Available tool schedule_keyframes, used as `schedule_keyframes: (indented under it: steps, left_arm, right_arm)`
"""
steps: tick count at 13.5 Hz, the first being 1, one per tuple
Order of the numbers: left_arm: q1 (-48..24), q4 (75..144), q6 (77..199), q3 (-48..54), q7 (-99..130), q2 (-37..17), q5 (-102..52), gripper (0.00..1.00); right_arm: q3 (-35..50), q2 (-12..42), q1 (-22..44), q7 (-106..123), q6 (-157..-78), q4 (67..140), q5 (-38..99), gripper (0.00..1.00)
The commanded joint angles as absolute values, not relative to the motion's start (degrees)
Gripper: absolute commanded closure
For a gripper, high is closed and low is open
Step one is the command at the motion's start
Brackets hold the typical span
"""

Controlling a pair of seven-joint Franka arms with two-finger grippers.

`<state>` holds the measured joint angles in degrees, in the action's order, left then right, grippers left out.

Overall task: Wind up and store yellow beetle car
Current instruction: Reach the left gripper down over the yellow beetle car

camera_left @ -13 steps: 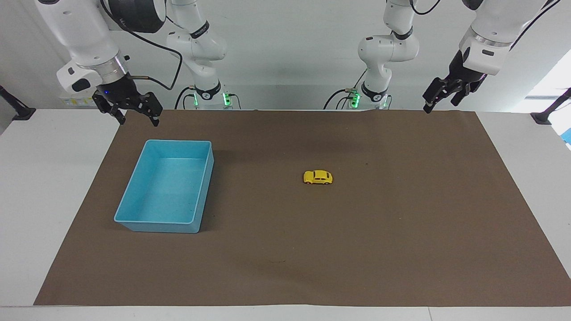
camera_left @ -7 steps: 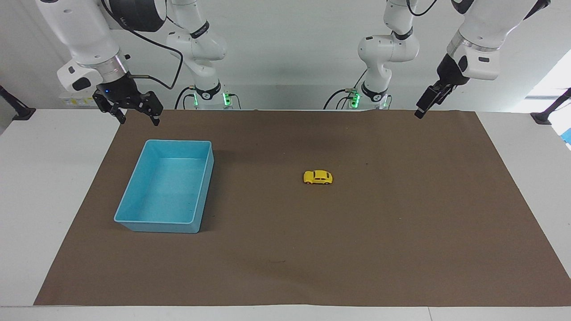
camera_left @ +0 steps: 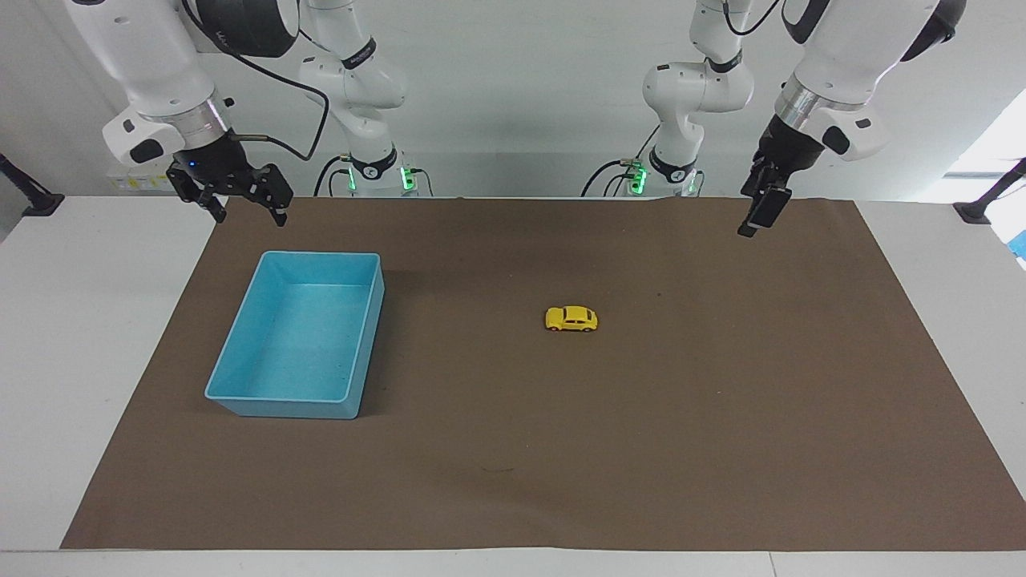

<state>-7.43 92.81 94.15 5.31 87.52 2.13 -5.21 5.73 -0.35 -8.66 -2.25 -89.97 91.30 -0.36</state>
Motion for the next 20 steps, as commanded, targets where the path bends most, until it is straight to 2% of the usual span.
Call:
schedule_keyframes:
  steps: [1, 8, 14, 20]
  left_arm:
    - [-9.1, 93.7, 98.4, 4.5, 98.9, 1.1, -5.9, 0.00]
    - [-11.0, 93.0, 99.0, 4.5, 111.3, -2.4, -6.3, 0.00]
    - [-12.8, 92.9, 104.6, 4.5, 115.9, -5.3, -11.2, 0.00]
    - [-23.0, 93.8, 112.6, 4.4, 127.7, -14.8, -7.7, 0.00]
  right_arm:
    - [6.2, -1.0, -9.3, -1.5, -89.4, 91.3, 1.1, 0.00]
    - [6.2, -1.0, -9.3, -1.5, -89.4, 91.3, 1.1, 0.00]
    - [6.2, -1.0, -9.3, -1.5, -89.3, 91.3, 1.0, 0.00]
    - [6.2, -1.0, -9.3, -1.6, -89.4, 91.3, 1.1, 0.00]
